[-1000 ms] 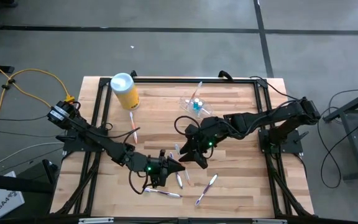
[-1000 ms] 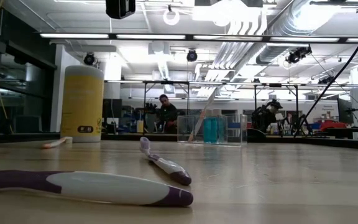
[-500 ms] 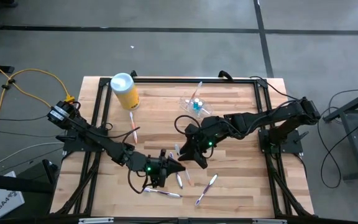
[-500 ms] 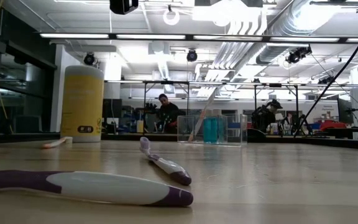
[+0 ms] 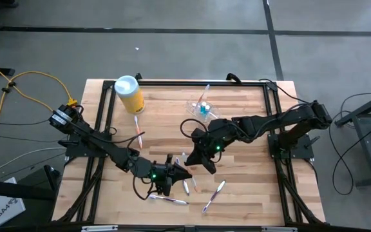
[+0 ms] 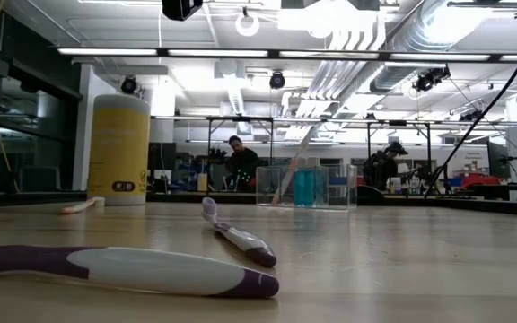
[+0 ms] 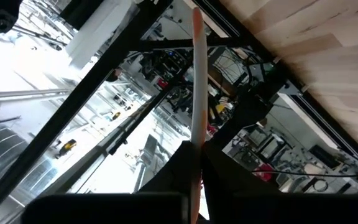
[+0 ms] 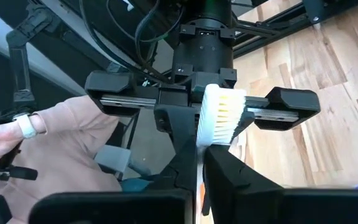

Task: Pick & Place toothbrushing station
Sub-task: Put the tight orange toothbrush into the transparent organizer

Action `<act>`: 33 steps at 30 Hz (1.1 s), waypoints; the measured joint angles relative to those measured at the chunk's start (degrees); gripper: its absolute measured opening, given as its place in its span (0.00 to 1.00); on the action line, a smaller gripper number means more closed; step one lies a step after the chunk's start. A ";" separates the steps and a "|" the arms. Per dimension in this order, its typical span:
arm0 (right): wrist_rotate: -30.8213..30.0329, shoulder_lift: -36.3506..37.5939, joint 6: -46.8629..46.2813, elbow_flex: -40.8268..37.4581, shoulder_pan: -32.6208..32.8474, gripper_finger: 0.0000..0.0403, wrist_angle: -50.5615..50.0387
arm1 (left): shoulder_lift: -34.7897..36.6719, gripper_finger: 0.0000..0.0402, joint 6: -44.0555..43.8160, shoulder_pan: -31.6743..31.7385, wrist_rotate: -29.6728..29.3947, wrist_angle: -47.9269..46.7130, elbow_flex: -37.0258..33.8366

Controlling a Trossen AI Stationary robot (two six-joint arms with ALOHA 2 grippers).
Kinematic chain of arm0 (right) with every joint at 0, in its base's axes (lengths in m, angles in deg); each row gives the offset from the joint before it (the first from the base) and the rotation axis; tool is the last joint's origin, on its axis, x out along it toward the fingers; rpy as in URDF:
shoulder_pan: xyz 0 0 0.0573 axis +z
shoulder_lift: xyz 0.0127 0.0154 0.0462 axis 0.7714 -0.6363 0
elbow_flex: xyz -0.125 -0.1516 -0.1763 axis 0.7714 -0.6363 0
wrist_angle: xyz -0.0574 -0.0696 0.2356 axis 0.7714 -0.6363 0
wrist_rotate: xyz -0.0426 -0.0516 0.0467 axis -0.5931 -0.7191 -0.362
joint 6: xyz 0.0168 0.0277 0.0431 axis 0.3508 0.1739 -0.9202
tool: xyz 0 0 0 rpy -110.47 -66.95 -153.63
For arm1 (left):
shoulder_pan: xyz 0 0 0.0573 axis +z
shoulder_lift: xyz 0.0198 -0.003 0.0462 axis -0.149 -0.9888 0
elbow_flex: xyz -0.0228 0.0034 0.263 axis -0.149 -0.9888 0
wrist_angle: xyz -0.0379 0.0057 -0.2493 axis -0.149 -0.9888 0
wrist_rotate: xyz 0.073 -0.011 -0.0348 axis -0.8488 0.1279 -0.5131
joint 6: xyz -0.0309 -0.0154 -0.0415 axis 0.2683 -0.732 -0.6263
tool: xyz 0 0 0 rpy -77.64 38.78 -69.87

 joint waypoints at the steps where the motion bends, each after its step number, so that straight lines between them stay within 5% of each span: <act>1: 0.00 0.00 -0.12 0.00 0.01 0.02 0.00 | 0.00 0.04 -0.47 0.00 0.27 0.00 0.00; 11: 0.43 -0.72 -1.60 0.02 -0.05 0.01 -1.88 | -0.02 0.18 -1.58 0.01 1.04 0.13 0.00; 20: -0.16 -0.92 -1.99 0.02 -0.75 0.01 -2.74 | -0.04 0.19 -2.05 0.00 0.78 -0.21 0.00; 33: -1.92 0.21 -1.95 0.02 0.06 0.01 -6.59 | -0.04 0.19 -16.38 -0.04 -0.93 -3.32 0.00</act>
